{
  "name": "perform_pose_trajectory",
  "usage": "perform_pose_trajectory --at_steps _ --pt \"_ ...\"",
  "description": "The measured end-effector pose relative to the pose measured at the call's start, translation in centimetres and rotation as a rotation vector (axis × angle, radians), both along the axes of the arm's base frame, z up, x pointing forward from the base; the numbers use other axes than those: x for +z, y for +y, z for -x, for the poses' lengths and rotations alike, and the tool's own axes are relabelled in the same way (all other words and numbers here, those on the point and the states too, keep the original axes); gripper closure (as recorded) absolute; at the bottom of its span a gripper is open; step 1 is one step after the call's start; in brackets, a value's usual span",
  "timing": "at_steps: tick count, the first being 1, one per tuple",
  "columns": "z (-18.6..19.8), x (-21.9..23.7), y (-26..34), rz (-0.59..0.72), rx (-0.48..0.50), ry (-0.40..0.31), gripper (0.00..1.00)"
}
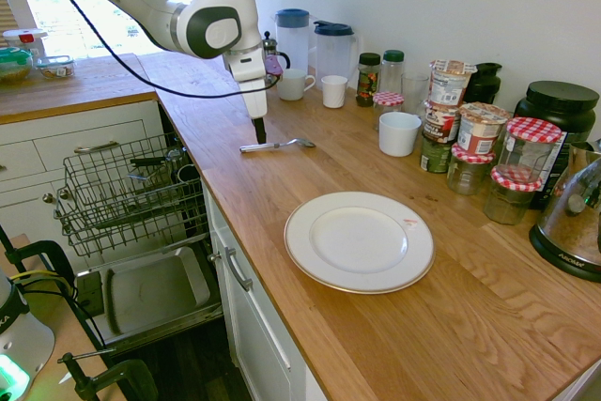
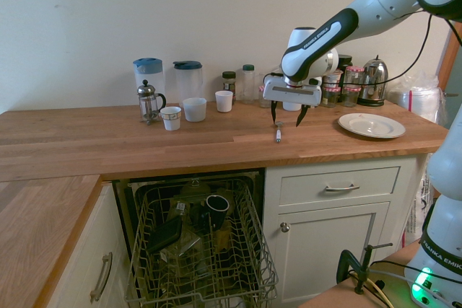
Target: Put the spoon in the dishwasher
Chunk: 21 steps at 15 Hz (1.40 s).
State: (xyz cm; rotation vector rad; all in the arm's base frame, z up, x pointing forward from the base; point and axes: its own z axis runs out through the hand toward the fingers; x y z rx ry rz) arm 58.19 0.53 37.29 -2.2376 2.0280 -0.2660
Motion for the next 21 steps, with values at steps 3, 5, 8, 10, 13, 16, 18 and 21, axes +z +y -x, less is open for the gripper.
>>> perform_pose_trajectory --at_steps 3,5,8,10,13,16,18,21 --pt "-3.3 -2.0 -0.3 -0.003 -0.077 0.012 0.00" --pt "-4.7 -3.3 -0.7 0.003 -0.113 0.040 0.00" --pt "-5.5 -3.5 -1.1 0.010 -0.128 0.061 1.00" --pt "-5.6 -3.5 -1.2 0.011 -0.131 0.068 1.00" --pt "-5.7 -3.5 -1.1 0.009 -0.131 0.073 1.00" --pt "-5.7 -3.5 -1.1 0.001 -0.130 0.074 1.00" --pt "-5.7 -3.5 -1.1 0.000 -0.123 0.076 1.00" --pt "-5.7 -3.6 -1.1 0.000 -0.116 0.076 1.00"
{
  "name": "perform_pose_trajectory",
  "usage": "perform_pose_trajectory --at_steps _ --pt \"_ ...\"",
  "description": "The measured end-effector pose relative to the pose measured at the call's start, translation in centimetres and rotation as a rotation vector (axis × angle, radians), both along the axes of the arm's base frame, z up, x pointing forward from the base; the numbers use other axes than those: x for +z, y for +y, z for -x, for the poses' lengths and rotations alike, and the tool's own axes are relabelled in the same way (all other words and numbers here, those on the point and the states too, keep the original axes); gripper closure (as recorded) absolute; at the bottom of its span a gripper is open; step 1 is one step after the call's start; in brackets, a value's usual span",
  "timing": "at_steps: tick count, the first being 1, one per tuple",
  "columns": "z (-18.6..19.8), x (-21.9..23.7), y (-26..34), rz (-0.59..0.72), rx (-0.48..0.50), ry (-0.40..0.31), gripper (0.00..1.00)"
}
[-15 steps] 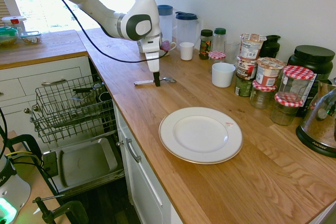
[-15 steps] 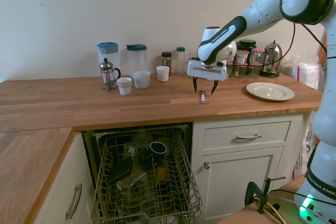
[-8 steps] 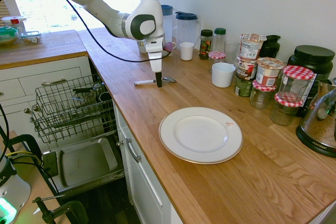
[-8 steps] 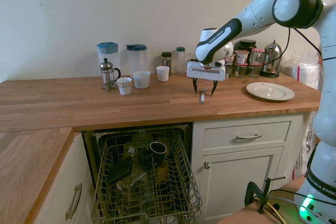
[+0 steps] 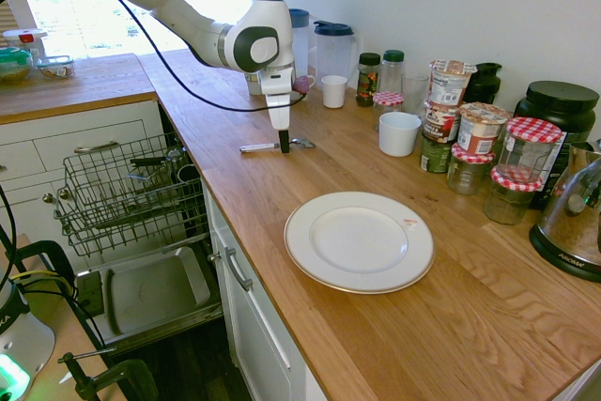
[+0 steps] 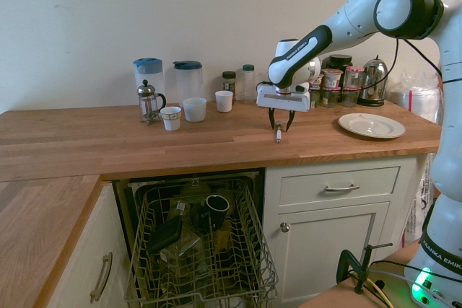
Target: Put the spoon in the dishwasher
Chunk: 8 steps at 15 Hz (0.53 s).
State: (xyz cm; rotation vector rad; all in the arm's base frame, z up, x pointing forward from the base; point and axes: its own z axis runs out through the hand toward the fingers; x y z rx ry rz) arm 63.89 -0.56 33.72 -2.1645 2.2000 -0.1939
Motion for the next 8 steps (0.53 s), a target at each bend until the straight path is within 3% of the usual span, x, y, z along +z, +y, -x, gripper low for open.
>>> perform_pose_trajectory --at_steps 8 --pt "0.17 0.42 -0.11 -0.014 0.026 -0.008 1.00"
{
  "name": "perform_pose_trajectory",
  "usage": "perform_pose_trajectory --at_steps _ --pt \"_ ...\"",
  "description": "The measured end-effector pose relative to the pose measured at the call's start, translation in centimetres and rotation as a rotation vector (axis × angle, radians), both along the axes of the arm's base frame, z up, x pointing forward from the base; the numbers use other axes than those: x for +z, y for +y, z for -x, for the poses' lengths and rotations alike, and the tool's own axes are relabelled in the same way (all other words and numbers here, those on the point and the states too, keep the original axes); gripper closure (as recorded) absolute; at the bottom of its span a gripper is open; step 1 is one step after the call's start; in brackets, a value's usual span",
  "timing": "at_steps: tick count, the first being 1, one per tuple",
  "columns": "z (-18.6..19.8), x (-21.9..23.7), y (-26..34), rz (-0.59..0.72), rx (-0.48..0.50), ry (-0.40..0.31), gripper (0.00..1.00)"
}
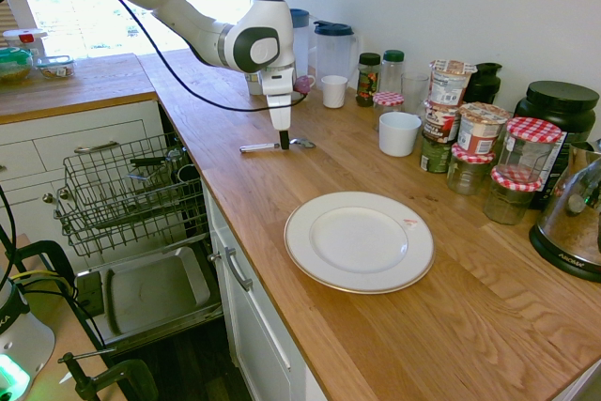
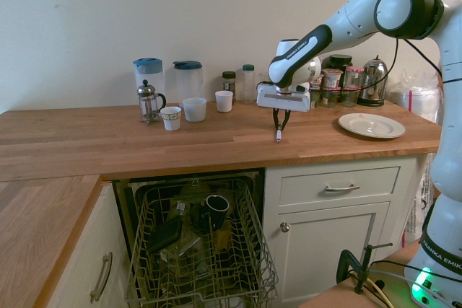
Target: Put the spoon in the dishwasher
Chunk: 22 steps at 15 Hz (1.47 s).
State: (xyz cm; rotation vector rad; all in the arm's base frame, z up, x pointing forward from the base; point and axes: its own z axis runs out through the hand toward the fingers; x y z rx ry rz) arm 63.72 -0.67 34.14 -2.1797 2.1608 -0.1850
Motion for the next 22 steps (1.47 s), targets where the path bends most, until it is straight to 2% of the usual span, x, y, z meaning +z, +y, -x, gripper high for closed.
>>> perform_pose_trajectory --at_steps 4,7,13,18,22 --pt "1.6 2.6 1.2 -0.008 0.034 -0.011 1.00" --pt "4.3 4.9 4.5 -0.039 0.086 -0.004 1.00" --pt "12.7 8.2 13.7 -0.110 0.244 0.056 1.00" --pt "18.1 6.3 23.7 -0.114 0.333 0.095 1.00" --pt "20.9 1.3 29.0 -0.103 0.372 0.160 1.00"
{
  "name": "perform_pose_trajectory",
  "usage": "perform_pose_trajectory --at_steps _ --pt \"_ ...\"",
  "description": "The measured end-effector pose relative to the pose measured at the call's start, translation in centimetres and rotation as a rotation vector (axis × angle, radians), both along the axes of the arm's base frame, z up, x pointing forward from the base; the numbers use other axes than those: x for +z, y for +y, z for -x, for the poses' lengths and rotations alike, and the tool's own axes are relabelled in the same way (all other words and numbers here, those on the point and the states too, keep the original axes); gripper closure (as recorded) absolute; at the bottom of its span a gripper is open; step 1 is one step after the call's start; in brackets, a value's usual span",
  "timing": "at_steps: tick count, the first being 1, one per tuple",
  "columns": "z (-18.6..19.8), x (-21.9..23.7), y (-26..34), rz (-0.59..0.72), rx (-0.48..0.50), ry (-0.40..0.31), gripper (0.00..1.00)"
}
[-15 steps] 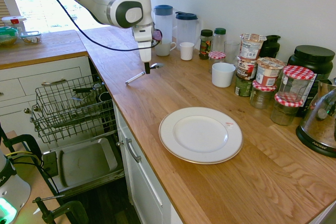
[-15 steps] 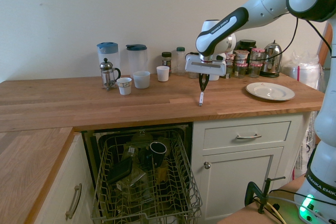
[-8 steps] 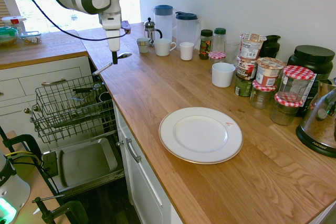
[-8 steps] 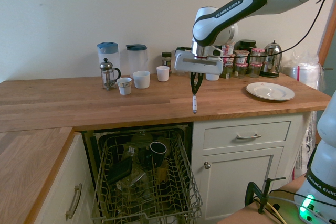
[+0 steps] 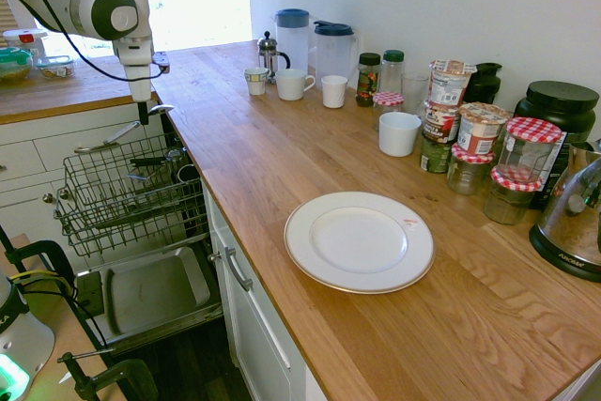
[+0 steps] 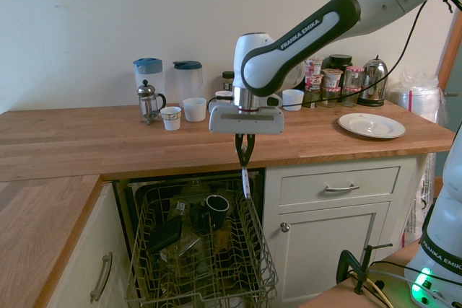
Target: Put the spoon in the dishwasher
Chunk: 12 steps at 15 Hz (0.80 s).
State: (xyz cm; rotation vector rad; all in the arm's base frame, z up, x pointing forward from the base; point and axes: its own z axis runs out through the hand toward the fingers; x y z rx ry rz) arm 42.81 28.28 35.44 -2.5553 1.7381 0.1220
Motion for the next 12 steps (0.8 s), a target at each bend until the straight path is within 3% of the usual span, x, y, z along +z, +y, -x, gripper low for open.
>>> perform_pose_trajectory --at_steps 6,12 --pt "3.6 -8.1 3.6 0.012 0.069 0.070 1.00" --pt "3.1 -11.5 4.8 0.031 0.074 0.071 1.00"
